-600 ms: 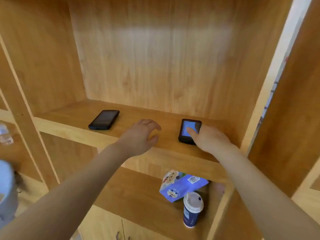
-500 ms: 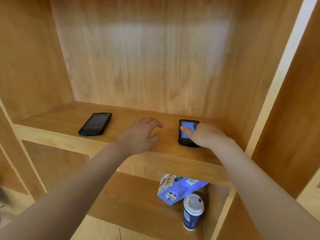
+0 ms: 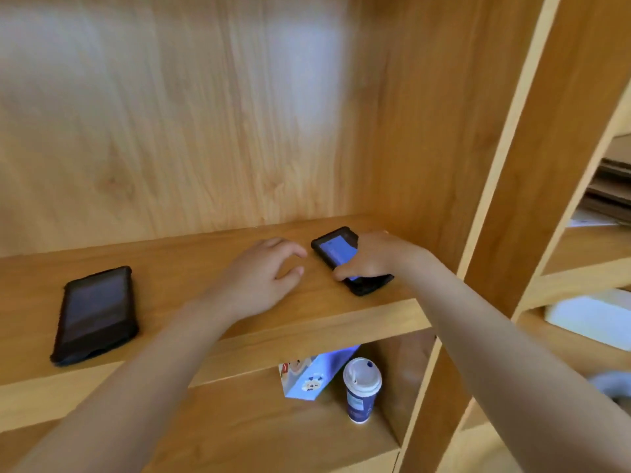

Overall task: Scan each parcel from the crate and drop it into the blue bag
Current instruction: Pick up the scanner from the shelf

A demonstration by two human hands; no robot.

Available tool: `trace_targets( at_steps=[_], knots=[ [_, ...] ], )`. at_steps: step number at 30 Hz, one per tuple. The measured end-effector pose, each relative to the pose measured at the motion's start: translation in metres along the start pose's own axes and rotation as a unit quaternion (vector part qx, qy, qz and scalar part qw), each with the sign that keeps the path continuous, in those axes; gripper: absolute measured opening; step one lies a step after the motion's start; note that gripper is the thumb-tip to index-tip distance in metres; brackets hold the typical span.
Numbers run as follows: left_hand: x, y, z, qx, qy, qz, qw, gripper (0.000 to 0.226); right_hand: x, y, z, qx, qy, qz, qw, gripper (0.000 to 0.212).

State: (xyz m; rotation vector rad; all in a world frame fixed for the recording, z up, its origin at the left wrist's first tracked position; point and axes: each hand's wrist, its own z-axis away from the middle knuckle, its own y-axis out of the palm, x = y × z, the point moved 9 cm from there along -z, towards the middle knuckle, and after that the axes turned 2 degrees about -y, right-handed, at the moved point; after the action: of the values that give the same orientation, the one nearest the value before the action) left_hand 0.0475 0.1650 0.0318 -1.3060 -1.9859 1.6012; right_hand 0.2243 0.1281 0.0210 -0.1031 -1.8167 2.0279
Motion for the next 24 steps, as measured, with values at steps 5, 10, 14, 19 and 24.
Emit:
trace_targets(
  at_steps=[5, 10, 14, 19, 24],
  knots=[
    [-0.041, 0.006, 0.005, -0.015, 0.075, 0.054, 0.996, 0.029, -0.029, -0.004, 0.069, -0.082, -0.008, 0.008, 0.997, 0.07],
    [-0.103, 0.026, 0.006, -0.021, 0.116, 0.104, 0.988, 0.026, -0.086, -0.007, 0.166, -0.159, 0.019, -0.05, 0.986, 0.075],
    [-0.185, 0.064, 0.018, 0.007, 0.153, 0.129, 0.98, 0.025, -0.156, 0.011, 0.243, -0.179, 0.071, -0.062, 0.979, 0.074],
    [-0.3, 0.137, 0.052, 0.038, 0.19, 0.129, 0.973, 0.024, -0.256, 0.049, 0.348, -0.181, 0.145, -0.081, 0.969, 0.082],
    [-0.413, 0.224, 0.096, 0.115, 0.222, 0.163, 0.955, 0.024, -0.357, 0.099, 0.463, -0.171, 0.259, -0.123, 0.943, 0.083]
  ],
)
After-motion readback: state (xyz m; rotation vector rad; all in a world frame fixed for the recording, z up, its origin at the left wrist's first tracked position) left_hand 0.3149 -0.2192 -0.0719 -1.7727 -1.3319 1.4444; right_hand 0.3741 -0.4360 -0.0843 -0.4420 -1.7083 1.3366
